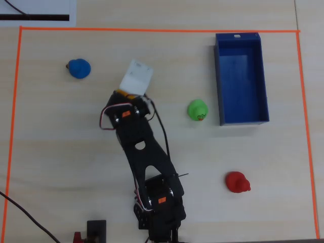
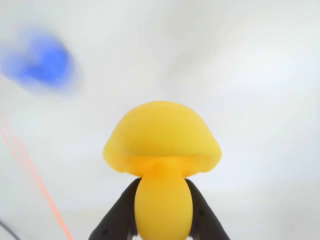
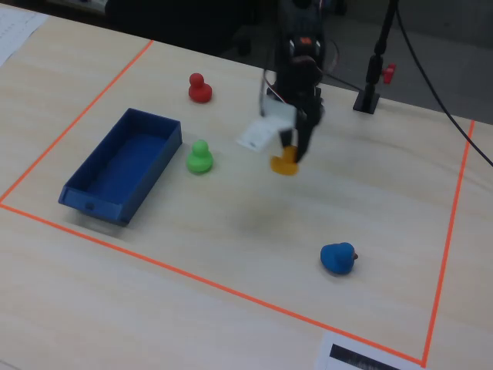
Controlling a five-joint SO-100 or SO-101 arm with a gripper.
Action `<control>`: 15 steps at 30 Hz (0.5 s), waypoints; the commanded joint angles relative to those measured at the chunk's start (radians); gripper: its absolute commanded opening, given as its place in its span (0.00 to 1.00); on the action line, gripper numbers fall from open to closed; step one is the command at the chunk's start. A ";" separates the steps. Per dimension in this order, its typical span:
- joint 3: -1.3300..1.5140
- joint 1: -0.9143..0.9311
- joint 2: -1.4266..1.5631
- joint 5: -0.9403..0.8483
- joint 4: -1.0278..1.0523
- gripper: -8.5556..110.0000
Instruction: Grasp yellow duck and put it into box.
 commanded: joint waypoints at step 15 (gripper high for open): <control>-0.195 0.922 -0.367 -0.443 -0.695 0.07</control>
